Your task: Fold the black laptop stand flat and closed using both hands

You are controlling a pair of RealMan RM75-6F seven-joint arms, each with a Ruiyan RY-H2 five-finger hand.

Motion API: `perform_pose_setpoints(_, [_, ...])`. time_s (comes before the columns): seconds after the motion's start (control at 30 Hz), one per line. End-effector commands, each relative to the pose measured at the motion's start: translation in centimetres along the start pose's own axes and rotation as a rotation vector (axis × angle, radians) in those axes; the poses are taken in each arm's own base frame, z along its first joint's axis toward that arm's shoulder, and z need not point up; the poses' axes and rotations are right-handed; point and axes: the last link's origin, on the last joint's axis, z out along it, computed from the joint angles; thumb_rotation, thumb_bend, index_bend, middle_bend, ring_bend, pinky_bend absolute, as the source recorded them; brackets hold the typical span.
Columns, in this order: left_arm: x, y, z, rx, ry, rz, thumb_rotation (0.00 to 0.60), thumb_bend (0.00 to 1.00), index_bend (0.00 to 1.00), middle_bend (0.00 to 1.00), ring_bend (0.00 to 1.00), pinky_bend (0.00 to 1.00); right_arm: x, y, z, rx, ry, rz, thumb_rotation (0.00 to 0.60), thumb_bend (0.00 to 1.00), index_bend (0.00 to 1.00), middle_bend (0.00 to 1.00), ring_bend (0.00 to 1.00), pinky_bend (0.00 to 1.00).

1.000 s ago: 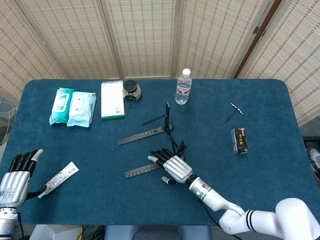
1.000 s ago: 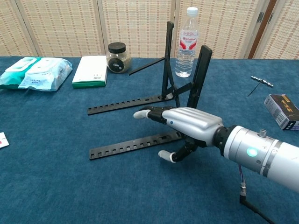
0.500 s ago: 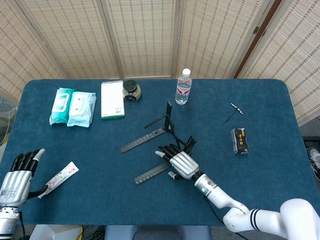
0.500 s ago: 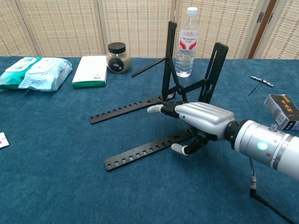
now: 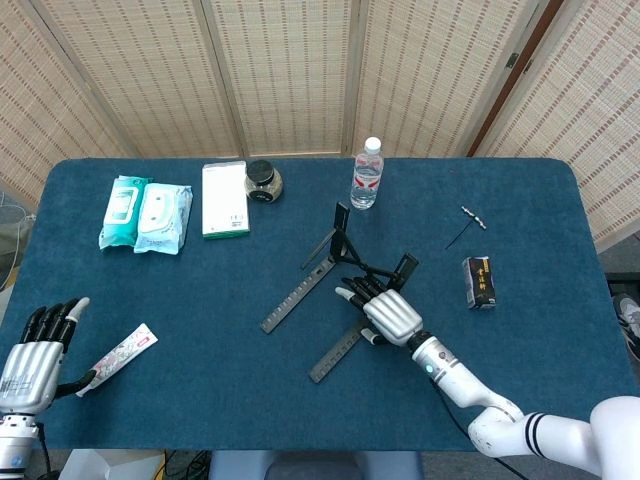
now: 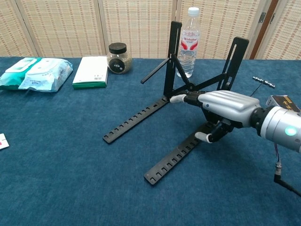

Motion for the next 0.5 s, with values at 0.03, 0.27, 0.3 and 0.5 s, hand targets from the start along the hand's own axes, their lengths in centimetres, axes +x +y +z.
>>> perform_pose_setpoints(0.03, [0.1, 0.0, -0.1, 0.0, 0.0, -0.001, 0.6, 0.15, 0.0, 0.08, 0.07, 0.0, 0.2, 0.3, -0.4, -0.004, 0.004, -0.009, 0.6, 0.29, 0.0, 0.0, 0.0, 0.0])
perform_pose_setpoints(0.27, [0.1, 0.0, -0.2, 0.001, -0.001, 0.0, 0.6, 0.15, 0.0, 0.08, 0.07, 0.0, 0.9, 1.4, -0.6, -0.027, 0.004, -0.038, 0.6, 0.29, 0.0, 0.0, 0.0, 0.0])
perform_pose_setpoints(0.3, [0.1, 0.0, -0.2, 0.001, -0.002, 0.0, 0.6, 0.15, 0.0, 0.08, 0.07, 0.0, 1.0, 1.6, -0.7, -0.03, 0.007, -0.047, 0.6, 0.29, 0.0, 0.0, 0.0, 0.0])
perform_pose_setpoints(0.5, [0.2, 0.0, -0.1, 0.004, 0.001, -0.003, 0.6, 0.15, 0.0, 0.08, 0.07, 0.0, 1.8, 2.8, -1.0, -0.059, 0.011, -0.073, 0.6, 0.29, 0.0, 0.0, 0.0, 0.0])
